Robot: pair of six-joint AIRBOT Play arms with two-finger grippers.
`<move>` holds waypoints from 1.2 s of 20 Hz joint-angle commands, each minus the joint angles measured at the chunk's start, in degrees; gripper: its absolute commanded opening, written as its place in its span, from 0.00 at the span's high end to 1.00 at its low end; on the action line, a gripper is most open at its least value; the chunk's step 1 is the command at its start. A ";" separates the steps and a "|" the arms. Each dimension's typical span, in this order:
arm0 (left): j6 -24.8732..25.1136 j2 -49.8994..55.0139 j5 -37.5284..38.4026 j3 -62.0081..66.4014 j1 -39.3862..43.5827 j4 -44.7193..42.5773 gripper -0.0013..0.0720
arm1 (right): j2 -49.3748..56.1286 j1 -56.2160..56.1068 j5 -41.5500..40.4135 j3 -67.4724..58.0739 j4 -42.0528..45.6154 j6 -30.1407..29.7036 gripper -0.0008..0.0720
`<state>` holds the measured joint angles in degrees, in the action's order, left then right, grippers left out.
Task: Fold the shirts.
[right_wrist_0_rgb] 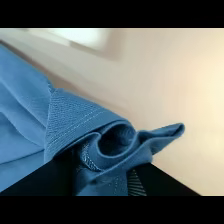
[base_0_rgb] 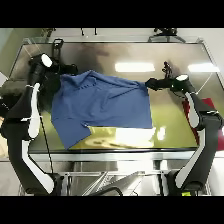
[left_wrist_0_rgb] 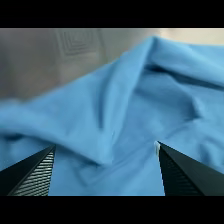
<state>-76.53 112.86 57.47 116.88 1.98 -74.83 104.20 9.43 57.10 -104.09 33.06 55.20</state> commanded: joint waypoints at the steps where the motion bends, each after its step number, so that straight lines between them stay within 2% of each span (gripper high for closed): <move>1: -2.89 -4.26 4.72 0.04 -4.74 -0.22 0.04 | -2.47 3.37 1.77 -1.38 1.14 2.12 0.45; 3: -5.27 -7.54 12.68 0.02 -9.07 -0.17 0.04 | -6.40 7.74 7.23 -1.36 6.14 7.65 0.45; 5: -5.60 -9.49 21.99 -1.14 -13.27 -0.09 0.04 | -9.05 11.72 14.88 -1.29 12.59 12.35 0.46; 8: -5.79 -11.45 29.66 -9.79 -17.31 0.00 0.04 | -11.41 15.02 23.28 1.38 13.22 13.20 0.48; 10: -5.70 -12.76 29.31 -18.40 -17.84 0.04 0.05 | -12.92 14.97 26.91 4.74 13.22 13.18 0.50; 11: -5.20 -13.31 27.85 -22.67 -17.64 0.42 0.14 | -13.94 14.36 27.85 7.19 13.25 13.14 0.50; 12: -4.13 -13.70 26.03 -26.95 -17.55 1.62 0.18 | -14.97 13.64 27.80 9.66 13.25 12.79 0.50; 16: -3.34 -13.75 18.93 -38.38 -18.10 2.86 0.18 | -18.62 11.52 27.39 19.19 13.00 10.97 0.50; 18: -2.62 -13.33 16.61 -40.83 -18.73 2.91 0.18 | -20.46 11.54 27.36 22.69 12.81 10.05 0.50; 22: -2.08 -11.96 16.63 -40.79 -21.35 3.02 0.18 | -24.61 11.56 27.36 27.82 12.85 9.88 0.50; 24: 0.09 -11.96 16.57 -40.79 -22.60 3.87 0.18 | -26.29 11.54 27.39 29.33 12.85 9.68 0.50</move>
<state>-78.61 100.47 75.35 76.95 -18.98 -70.59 80.42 21.06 84.25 -77.69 45.89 65.30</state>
